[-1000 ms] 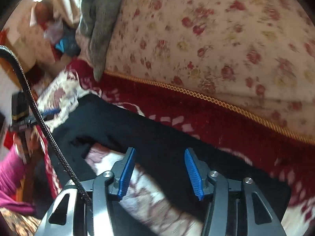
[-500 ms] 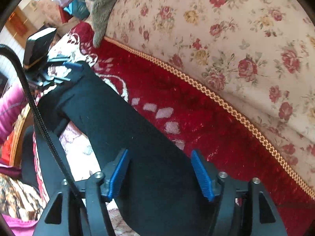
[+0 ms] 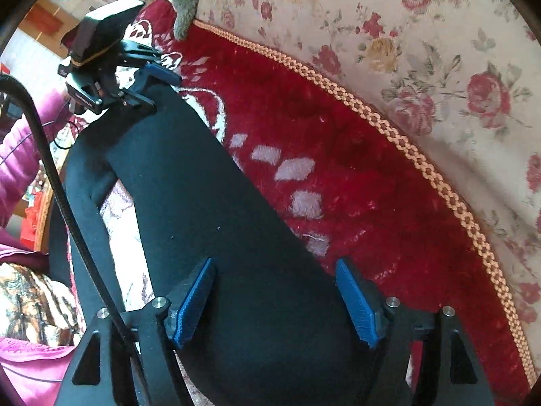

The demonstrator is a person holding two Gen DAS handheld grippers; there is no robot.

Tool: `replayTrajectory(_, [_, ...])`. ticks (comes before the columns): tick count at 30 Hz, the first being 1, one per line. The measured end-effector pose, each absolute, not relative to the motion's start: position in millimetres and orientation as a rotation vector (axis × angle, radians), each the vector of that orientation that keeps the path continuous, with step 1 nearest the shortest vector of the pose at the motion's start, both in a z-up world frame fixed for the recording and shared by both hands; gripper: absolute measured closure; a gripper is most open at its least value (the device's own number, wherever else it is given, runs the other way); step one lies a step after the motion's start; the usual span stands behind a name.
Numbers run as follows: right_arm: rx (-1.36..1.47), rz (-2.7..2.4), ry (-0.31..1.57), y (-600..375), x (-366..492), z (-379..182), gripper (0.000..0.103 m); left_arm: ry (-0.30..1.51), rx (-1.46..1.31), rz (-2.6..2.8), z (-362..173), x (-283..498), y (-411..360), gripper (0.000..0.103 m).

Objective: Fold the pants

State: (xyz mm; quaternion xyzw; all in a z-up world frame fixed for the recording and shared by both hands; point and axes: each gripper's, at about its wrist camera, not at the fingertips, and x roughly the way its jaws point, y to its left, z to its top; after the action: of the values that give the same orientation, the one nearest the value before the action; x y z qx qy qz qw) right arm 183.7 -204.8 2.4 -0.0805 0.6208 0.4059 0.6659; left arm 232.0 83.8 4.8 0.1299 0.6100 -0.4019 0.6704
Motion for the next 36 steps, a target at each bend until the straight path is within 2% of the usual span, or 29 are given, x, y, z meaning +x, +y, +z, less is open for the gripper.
replayTrajectory(5, [-0.149, 0.908, 1.374, -203.3, 184.3, -1.4, 0.033, 1.325, 0.303, -0.894, 3.8, 223.4, 79.5, 0.040])
replayTrajectory(6, [-0.163, 0.890, 1.355, -203.0, 181.5, -0.1, 0.037, 1.303, 0.327, -0.886, 3.8, 219.1, 77.7, 0.042])
replayTrajectory(7, [-0.183, 0.869, 1.338, -200.5, 177.3, 1.1, 0.039, 1.278, 0.347, -0.886, 5.0, 214.2, 74.8, 0.051])
replayTrajectory(8, [-0.210, 0.847, 1.321, -195.3, 171.3, 4.1, 0.047, 1.258, 0.363, -0.891, 7.0, 209.3, 72.9, 0.054])
replayTrajectory(9, [-0.217, 0.851, 1.311, -192.9, 169.3, 7.6, 0.060, 1.226, 0.389, -0.881, 10.3, 203.0, 71.0, 0.061])
replayTrajectory(10, [-0.255, 0.843, 1.287, -186.8, 161.7, 13.5, 0.064, 1.212, 0.403, -0.882, 12.7, 198.6, 69.6, 0.075])
replayTrajectory(12, [-0.308, 0.819, 1.264, -180.2, 155.1, 20.2, 0.079, 1.168, 0.452, -0.865, 19.1, 186.9, 66.2, 0.086])
replayTrajectory(15, [-0.375, 0.760, 1.221, -175.0, 142.7, 33.0, 0.092, 1.109, 0.527, -0.837, 27.3, 169.8, 63.0, 0.092])
replayTrajectory(22, [-0.385, 0.699, 1.088, -177.2, 107.3, 77.2, 0.094, 1.000, 0.519, -0.803, 64.7, 121.3, 79.4, 0.093])
replayTrajectory(29, [-0.389, 0.690, 0.987, -173.3, 31.8, 124.5, 0.098, 0.914, 0.454, -0.799, 99.0, 43.1, 104.6, 0.093])
replayTrajectory(36, [-0.297, 0.725, 1.001, -164.7, -59.4, 115.7, 0.098, 0.874, 0.362, -0.807, 104.3, -38.7, 120.0, 0.093])
